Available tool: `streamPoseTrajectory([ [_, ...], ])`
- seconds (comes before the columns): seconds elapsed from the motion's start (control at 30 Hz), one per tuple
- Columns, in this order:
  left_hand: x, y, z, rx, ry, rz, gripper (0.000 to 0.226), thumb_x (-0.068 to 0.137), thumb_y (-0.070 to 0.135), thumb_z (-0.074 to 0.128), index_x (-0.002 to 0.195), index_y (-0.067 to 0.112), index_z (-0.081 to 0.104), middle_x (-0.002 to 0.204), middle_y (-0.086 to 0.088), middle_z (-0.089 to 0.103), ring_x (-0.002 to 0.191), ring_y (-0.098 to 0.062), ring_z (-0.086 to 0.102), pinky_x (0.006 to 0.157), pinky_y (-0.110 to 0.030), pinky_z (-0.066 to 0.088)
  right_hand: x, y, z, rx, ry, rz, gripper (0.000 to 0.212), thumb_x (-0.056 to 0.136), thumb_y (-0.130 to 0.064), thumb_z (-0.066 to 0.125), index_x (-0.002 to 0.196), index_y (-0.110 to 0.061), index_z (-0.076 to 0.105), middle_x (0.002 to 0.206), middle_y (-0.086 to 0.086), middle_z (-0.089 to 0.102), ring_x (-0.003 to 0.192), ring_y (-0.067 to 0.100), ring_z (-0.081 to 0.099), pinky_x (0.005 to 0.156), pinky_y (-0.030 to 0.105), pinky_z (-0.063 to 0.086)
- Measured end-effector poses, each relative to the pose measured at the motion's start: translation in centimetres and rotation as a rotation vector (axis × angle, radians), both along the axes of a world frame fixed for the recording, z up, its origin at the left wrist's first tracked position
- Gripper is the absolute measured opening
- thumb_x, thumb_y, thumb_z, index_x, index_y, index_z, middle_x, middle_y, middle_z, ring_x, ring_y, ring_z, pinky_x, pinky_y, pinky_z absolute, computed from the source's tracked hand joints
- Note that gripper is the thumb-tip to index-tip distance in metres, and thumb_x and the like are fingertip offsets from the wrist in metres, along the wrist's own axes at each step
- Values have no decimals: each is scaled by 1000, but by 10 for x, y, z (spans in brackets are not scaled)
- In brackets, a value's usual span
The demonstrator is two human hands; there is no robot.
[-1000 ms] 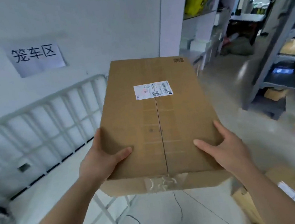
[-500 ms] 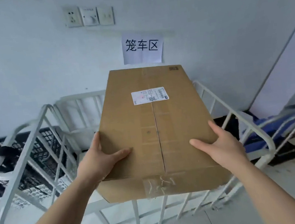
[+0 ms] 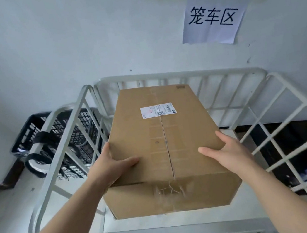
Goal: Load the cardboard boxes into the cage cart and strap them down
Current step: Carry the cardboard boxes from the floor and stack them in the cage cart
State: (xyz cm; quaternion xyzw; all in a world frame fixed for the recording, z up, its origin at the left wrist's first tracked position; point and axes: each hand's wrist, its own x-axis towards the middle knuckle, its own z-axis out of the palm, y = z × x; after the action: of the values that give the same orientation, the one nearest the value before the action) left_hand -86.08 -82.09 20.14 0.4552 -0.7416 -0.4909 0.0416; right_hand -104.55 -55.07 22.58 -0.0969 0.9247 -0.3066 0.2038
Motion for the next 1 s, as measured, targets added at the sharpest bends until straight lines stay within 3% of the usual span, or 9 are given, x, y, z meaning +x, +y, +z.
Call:
streamPoseTrajectory([
  [0.17, -20, -59, -44, 57, -57, -11, 122, 29, 72, 80, 136, 41, 32, 105, 15, 59, 90, -9, 61, 79, -35, 54, -19, -59, -44, 54, -89, -27, 103, 53, -78, 64, 144, -45, 28, 139, -17, 47, 120, 16, 52, 90, 36, 45],
  [0.27, -31, -84, -77, 89, -82, -17, 124, 29, 70, 81, 138, 38, 31, 99, 21, 56, 94, -11, 61, 85, -38, 54, -31, -84, -75, 96, -126, -34, 104, 52, -80, 63, 144, -45, 27, 140, -17, 47, 120, 17, 52, 87, 34, 45],
  [0.4, -43, -107, -126, 186, -109, 16, 129, 29, 68, 85, 141, 40, 27, 112, 14, 57, 99, -15, 61, 88, -38, 53, -48, -111, -122, 155, -157, -19, 103, 52, -80, 61, 144, -46, 27, 140, -17, 47, 121, 17, 51, 82, 32, 42],
  [0.57, -54, -125, -189, 235, -142, 54, 130, 29, 67, 85, 142, 39, 27, 97, 27, 52, 93, -6, 59, 82, -32, 51, -73, -140, -182, 225, -188, 14, 102, 53, -80, 61, 143, -46, 27, 138, -16, 49, 120, 17, 53, 80, 32, 42],
  [0.73, -64, -142, -252, 219, -192, 85, 96, 30, 70, 84, 112, 61, 34, 95, 35, 53, 89, -1, 60, 85, -39, 54, -89, -165, -254, 238, -211, 53, 102, 54, -80, 61, 144, -46, 26, 136, -17, 50, 116, 15, 55, 72, 30, 41],
  [0.9, -70, -158, -320, 188, -237, 124, 111, 26, 76, 81, 120, 58, 25, 92, 41, 42, 91, -5, 58, 89, -41, 51, -106, -189, -327, 241, -220, 105, 101, 57, -78, 62, 145, -44, 26, 138, -13, 48, 121, 18, 52, 78, 31, 40],
  [1.0, -68, -163, -358, 182, -236, 140, 122, 24, 76, 80, 131, 51, 27, 93, 40, 42, 85, 3, 54, 77, -31, 50, -112, -201, -368, 255, -217, 137, 100, 59, -77, 63, 145, -44, 25, 138, -11, 48, 121, 18, 51, 77, 31, 39],
])
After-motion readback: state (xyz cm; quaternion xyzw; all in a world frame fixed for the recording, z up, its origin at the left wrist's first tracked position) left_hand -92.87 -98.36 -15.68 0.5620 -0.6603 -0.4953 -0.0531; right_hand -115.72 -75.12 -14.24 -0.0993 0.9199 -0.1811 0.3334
